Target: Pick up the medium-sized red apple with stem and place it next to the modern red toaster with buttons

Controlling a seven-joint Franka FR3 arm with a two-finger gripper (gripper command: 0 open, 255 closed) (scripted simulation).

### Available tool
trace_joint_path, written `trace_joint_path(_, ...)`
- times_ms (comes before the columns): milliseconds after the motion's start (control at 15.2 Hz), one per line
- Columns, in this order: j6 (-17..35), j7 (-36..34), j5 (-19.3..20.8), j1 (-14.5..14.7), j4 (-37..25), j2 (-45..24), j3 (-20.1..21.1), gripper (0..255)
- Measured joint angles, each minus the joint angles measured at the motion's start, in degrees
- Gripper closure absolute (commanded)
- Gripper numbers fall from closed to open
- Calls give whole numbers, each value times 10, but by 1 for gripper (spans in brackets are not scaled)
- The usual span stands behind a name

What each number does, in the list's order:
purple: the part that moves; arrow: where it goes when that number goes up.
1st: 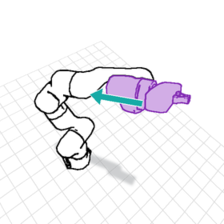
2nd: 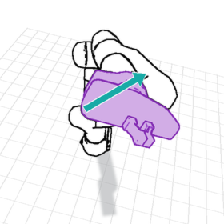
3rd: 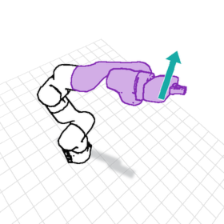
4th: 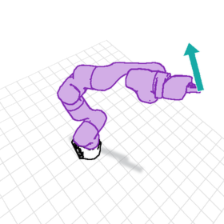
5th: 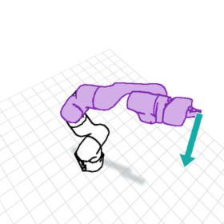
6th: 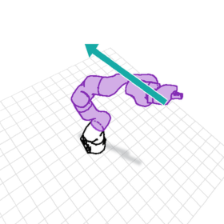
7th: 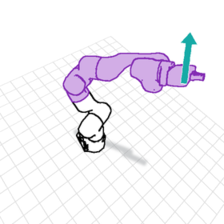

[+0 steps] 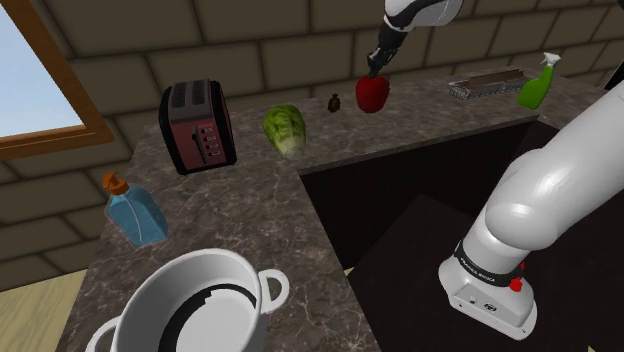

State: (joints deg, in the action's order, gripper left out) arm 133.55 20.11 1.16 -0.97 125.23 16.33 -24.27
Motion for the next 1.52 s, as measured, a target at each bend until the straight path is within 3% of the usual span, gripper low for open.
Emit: trace_joint_path(1518, -176, -10, 0, 4, -179, -3, 10, 255)
